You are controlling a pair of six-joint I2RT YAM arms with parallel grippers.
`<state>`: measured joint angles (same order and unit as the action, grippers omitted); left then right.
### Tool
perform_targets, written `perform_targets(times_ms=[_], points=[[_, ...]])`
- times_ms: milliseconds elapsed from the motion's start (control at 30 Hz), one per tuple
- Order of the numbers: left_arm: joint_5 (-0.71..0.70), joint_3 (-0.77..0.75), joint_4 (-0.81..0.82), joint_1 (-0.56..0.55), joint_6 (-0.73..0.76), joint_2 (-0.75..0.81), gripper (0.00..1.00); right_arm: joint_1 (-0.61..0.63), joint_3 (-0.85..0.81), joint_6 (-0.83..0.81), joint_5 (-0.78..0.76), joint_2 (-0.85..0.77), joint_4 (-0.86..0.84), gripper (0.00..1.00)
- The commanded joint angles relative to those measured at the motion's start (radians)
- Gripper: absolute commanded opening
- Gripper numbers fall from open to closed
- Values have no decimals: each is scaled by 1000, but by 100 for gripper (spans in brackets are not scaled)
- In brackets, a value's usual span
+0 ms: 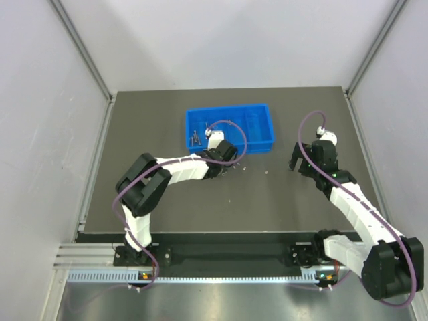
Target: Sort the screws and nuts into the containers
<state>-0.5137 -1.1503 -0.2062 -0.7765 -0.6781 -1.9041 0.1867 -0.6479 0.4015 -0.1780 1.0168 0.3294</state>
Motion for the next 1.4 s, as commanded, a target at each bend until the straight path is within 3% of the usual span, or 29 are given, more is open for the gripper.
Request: perform_targets(times_ms=[0, 567, 933, 1200, 1367], points=[[10, 35, -24, 5, 0, 33, 11, -10, -21, -6, -5, 2, -26, 100], [67, 34, 14, -7, 46, 162, 8, -9, -27, -3, -8, 11, -24, 100], [119, -110, 4, -10, 135, 180, 10, -10, -21, 0, -9, 19, -24, 99], [170, -89, -88, -10, 126, 191, 32, -10, -19, -1, -14, 20, -23, 100], [178, -32, -228, -29, 69, 257, 45, -10, -22, -3, -12, 31, -24, 100]])
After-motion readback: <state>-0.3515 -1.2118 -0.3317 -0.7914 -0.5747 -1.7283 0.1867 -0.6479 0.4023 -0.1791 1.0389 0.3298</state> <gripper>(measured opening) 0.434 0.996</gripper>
